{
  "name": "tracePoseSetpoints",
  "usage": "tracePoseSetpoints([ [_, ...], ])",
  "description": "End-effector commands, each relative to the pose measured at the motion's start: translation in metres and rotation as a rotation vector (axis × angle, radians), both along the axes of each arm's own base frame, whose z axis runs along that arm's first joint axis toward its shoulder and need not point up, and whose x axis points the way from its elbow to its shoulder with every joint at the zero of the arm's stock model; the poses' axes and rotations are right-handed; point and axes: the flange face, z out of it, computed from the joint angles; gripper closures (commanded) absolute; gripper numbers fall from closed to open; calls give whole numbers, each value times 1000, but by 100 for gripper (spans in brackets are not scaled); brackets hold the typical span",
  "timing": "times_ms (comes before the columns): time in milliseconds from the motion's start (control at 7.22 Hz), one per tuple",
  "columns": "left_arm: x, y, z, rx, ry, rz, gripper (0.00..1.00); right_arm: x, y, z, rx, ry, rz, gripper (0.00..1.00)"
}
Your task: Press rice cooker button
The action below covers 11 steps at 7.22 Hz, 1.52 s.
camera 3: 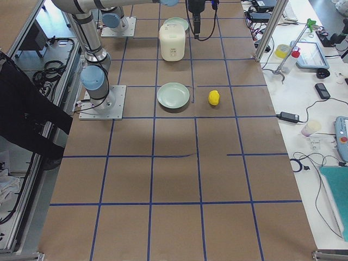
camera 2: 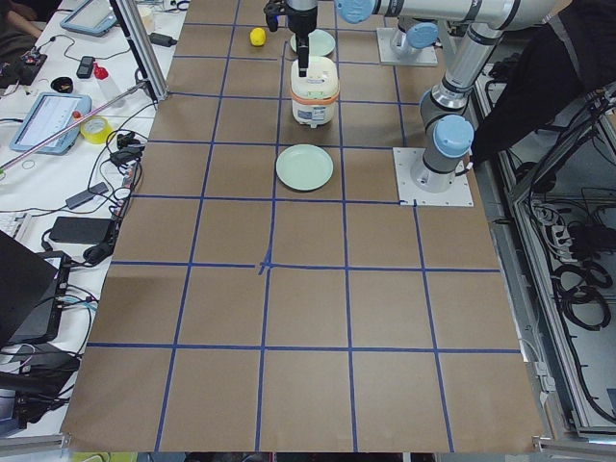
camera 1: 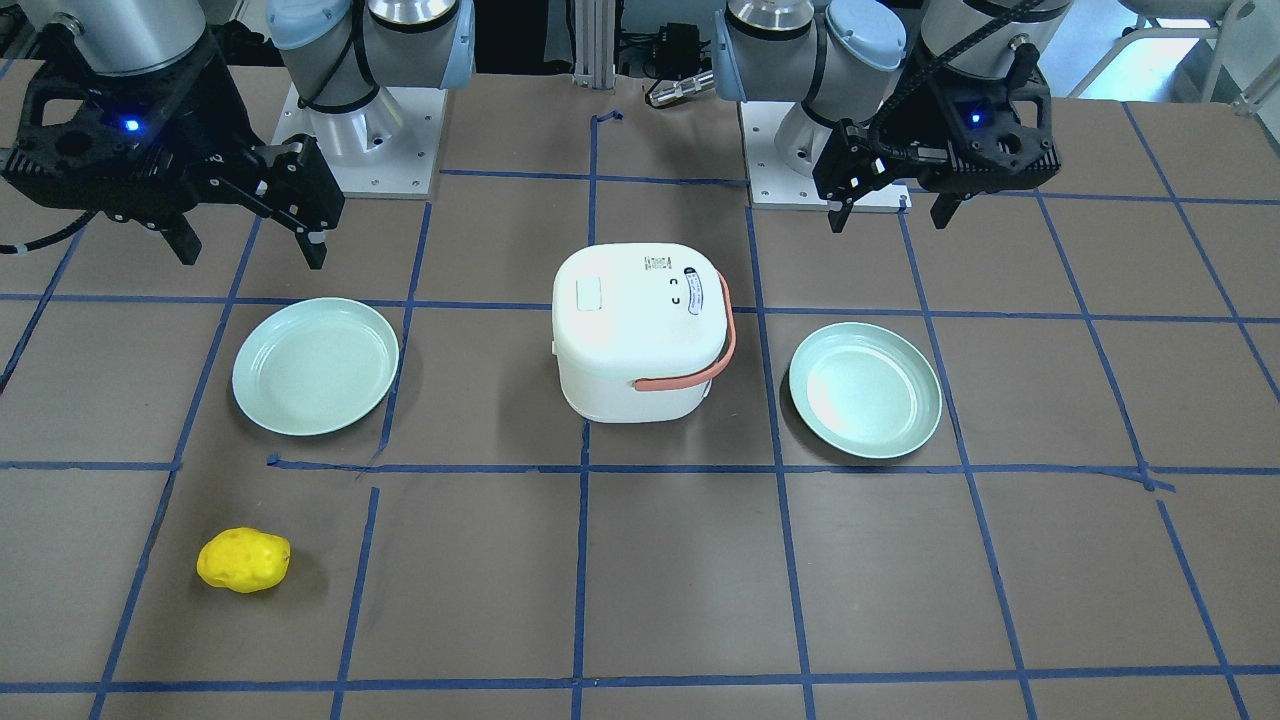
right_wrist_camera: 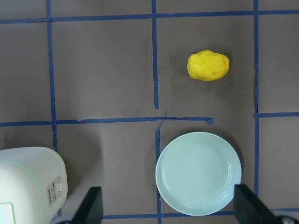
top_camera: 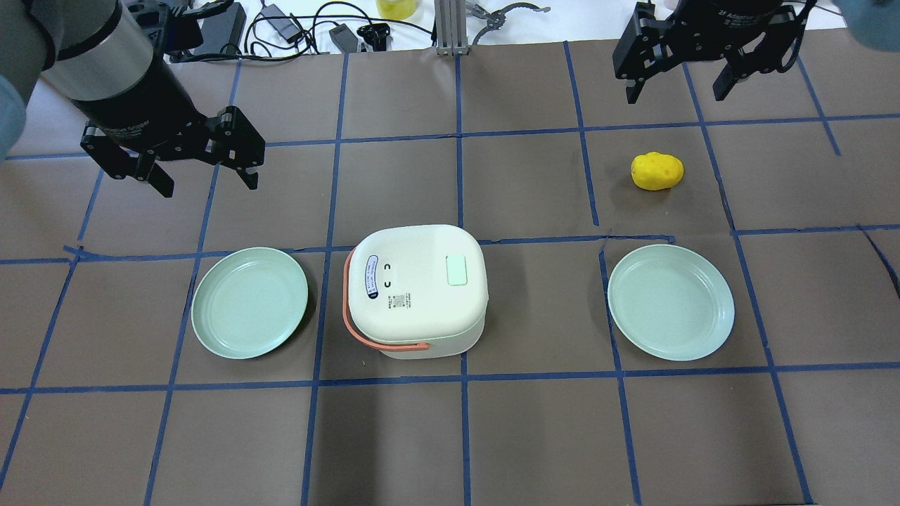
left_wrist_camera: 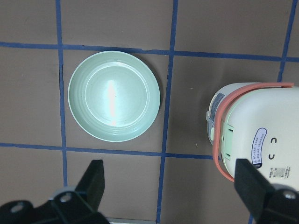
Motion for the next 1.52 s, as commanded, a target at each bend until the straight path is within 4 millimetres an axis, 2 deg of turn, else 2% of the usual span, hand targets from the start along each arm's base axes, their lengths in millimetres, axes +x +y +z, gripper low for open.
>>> tracePoseSetpoints([
  [0, 0, 0, 0, 0, 0, 0, 0, 0, 0, 0, -1, 0, -2, 0],
  [554, 0, 0, 1, -1, 0, 0, 0, 2, 0, 0, -1, 0, 0, 0],
  [692, 0, 0, 0, 0, 0, -1, 0, 5, 1, -1, 2, -1, -1, 10],
  [831, 0, 0, 0, 0, 0, -1, 0, 21, 4, -8, 16, -2, 15, 12],
  [969, 0, 0, 0, 0, 0, -1, 0, 51, 12, -16, 24, 8, 10, 37],
  [1108, 0, 0, 0, 0, 0, 0, 0, 76, 20, -21, 39, -9, -9, 72],
  [1246, 0, 0, 0, 0, 0, 0, 0, 103, 29, -35, 66, -8, 2, 98],
  [1385, 0, 0, 0, 0, 0, -1, 0, 136, 43, -58, 99, -1, 8, 100],
])
